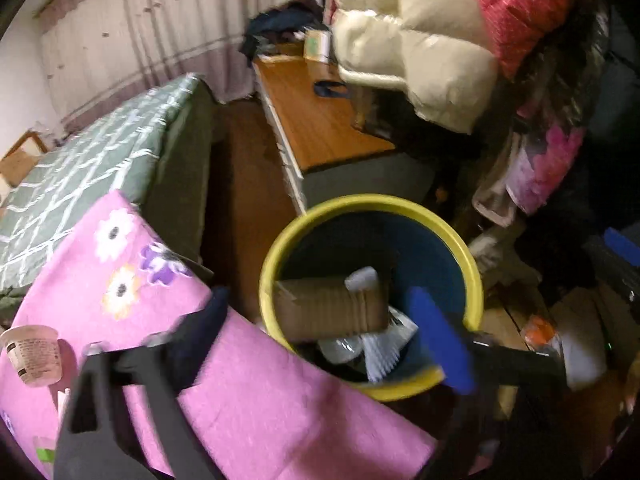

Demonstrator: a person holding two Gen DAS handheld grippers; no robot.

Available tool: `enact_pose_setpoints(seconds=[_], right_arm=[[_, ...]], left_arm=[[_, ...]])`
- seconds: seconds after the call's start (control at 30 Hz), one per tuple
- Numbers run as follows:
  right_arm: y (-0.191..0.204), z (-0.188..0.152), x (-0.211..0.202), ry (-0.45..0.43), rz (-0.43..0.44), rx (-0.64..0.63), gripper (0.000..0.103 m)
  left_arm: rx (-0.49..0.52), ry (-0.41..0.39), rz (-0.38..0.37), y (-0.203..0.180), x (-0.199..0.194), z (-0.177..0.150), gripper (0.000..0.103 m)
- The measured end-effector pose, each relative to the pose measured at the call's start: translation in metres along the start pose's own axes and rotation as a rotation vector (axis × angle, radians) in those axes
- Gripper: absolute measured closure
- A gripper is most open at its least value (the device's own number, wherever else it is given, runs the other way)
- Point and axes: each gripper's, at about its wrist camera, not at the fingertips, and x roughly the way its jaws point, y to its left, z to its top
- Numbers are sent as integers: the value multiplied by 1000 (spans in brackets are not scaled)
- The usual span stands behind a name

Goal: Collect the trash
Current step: 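Carry the brown tray over the yellow bin and open the left gripper, then grasp the white supplement bottle with the right gripper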

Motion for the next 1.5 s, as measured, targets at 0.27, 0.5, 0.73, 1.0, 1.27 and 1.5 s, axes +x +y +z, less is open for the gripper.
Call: enact_pose_setpoints(seconds=[0.27, 0.5, 0.73, 1.0, 1.27, 1.5], right_arm=[[50, 3, 27, 34, 119, -63, 31], [152, 8, 57, 66, 285, -218, 31], [225, -5, 51, 92, 361, -338, 31], [274, -26, 32, 157, 536, -466, 31], [327, -69, 50, 278, 613, -644, 31], [341, -85, 69, 366, 660, -636, 33]], left_arm=[[-202, -185, 83, 74, -88, -39, 5], [-434, -342, 445, 195, -189, -154, 5], [-675, -297, 729, 309, -227, -270, 5], [-823, -275, 756, 346, -235, -318, 5], [-794, -245, 754, 341, -220, -312, 5], [-792, -241, 738, 341, -218, -311, 5]])
